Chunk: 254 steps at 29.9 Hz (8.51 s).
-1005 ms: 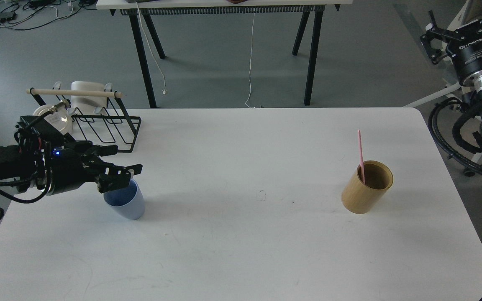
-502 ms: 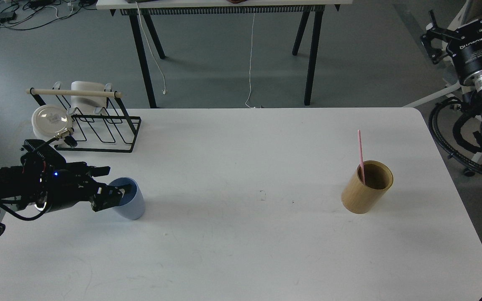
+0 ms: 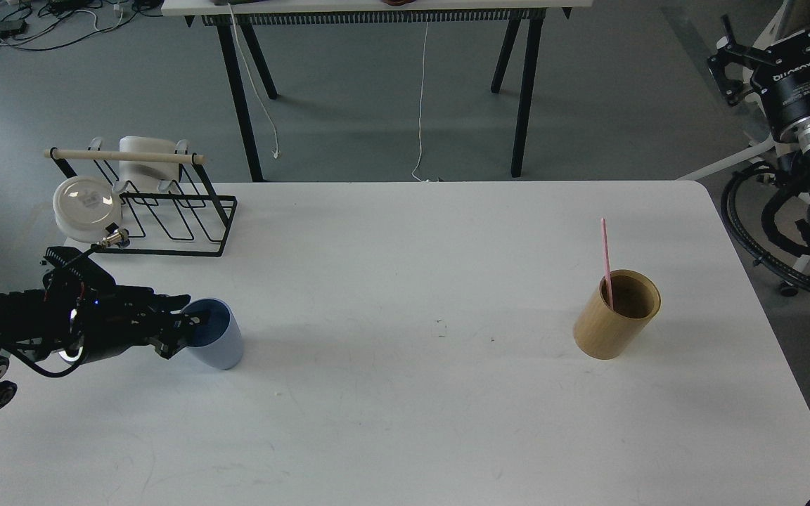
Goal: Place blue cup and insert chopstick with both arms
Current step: 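Carry the blue cup toward the table center and set it down, then release the blue cup and retract the left arm to rest, then reach the right gripper to the pink stick in the tan cup and grasp, then lift the pink stick up out of the tan cup, then move the pink stick over the blue cup and lower it inside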
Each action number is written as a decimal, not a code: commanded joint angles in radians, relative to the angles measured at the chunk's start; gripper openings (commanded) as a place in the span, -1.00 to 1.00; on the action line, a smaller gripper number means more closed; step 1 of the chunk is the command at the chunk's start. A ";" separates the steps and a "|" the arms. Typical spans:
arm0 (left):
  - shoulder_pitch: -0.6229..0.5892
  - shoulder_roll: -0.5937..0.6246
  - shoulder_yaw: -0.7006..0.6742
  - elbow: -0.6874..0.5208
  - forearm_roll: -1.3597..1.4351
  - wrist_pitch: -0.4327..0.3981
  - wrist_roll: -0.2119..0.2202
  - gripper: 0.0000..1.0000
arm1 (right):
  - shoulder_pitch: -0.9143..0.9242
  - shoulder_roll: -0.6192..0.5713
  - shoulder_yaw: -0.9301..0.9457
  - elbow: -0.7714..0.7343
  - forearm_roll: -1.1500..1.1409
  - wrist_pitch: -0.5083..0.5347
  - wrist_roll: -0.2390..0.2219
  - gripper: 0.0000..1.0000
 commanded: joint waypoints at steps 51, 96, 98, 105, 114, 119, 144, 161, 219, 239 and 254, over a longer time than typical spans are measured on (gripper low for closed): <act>-0.410 -0.739 0.216 -0.016 0.052 -0.332 0.167 -0.91 | 0.144 -0.088 -0.019 0.001 -0.005 -0.041 -0.017 0.98; -0.356 -0.553 0.196 -0.058 0.052 -0.332 0.147 -0.35 | 0.144 -0.086 -0.043 0.005 -0.005 -0.035 -0.014 0.98; -0.358 -0.551 0.180 -0.067 0.052 -0.332 0.144 -0.31 | 0.143 -0.086 -0.045 0.005 -0.005 -0.035 -0.014 0.98; -0.350 -0.554 -0.049 -0.119 0.052 -0.332 0.115 0.59 | 0.118 -0.169 -0.063 0.073 -0.018 -0.033 -0.014 0.98; -0.364 -0.564 -0.323 -0.009 -0.420 -0.332 0.118 0.97 | 0.106 -0.342 -0.230 0.202 -0.090 -0.038 -0.002 0.96; -0.365 -0.564 -0.425 0.026 -0.812 -0.332 0.121 0.98 | 0.104 -0.417 -0.324 0.296 -0.337 -0.080 0.000 0.95; -0.348 -0.548 -0.459 0.402 -2.104 -0.332 0.120 0.99 | 0.092 -0.631 -0.709 0.778 -1.445 -0.450 0.020 0.94; -0.348 -0.550 -0.456 0.415 -2.118 -0.332 0.120 0.99 | 0.038 -0.496 -0.956 0.672 -1.761 -0.572 0.077 0.44; -0.361 -0.527 -0.456 0.470 -2.118 -0.332 0.117 0.99 | 0.152 -0.614 -0.726 0.923 -1.668 -0.556 0.018 -0.99; -0.356 -0.512 -0.450 0.468 -2.118 -0.332 0.115 0.99 | 0.120 -0.206 -0.889 0.856 -1.672 -0.504 -0.025 -0.99; -0.359 -0.508 -0.443 0.470 -2.118 -0.332 0.117 0.99 | 0.067 -0.082 -0.890 0.772 -1.672 -0.504 -0.023 -0.99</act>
